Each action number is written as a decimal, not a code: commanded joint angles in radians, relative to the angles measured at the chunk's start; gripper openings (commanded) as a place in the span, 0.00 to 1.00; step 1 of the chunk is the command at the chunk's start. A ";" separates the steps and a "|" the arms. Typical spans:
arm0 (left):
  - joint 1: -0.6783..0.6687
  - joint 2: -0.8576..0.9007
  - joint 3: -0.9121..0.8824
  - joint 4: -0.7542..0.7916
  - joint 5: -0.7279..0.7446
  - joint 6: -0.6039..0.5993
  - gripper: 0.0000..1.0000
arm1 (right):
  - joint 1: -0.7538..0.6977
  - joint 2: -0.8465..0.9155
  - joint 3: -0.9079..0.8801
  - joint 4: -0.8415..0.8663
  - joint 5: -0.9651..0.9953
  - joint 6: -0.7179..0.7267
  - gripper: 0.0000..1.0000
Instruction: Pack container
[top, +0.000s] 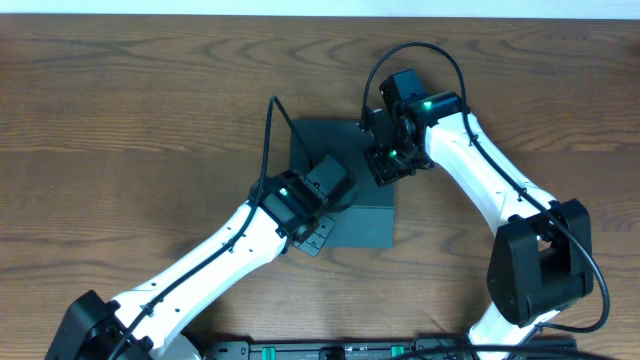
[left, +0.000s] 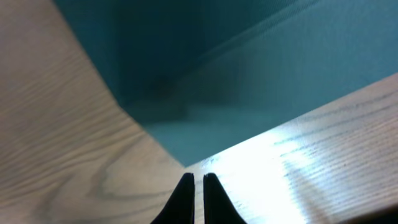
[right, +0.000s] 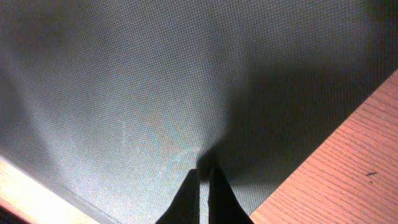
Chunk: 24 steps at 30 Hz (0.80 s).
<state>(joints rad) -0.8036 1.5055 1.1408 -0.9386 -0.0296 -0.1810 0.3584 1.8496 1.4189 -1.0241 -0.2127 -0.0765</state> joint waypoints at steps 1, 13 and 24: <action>-0.003 -0.006 -0.057 0.056 0.043 -0.016 0.06 | -0.013 0.036 -0.036 -0.006 0.059 0.013 0.01; -0.003 -0.006 -0.226 0.282 0.045 -0.042 0.06 | -0.013 0.036 -0.036 -0.024 0.059 0.020 0.01; 0.014 0.029 -0.320 0.534 -0.104 -0.042 0.06 | -0.010 0.036 -0.036 -0.050 0.051 0.020 0.01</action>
<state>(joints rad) -0.8021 1.5116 0.8268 -0.4259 -0.0593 -0.2134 0.3576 1.8496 1.4193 -1.0409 -0.2150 -0.0692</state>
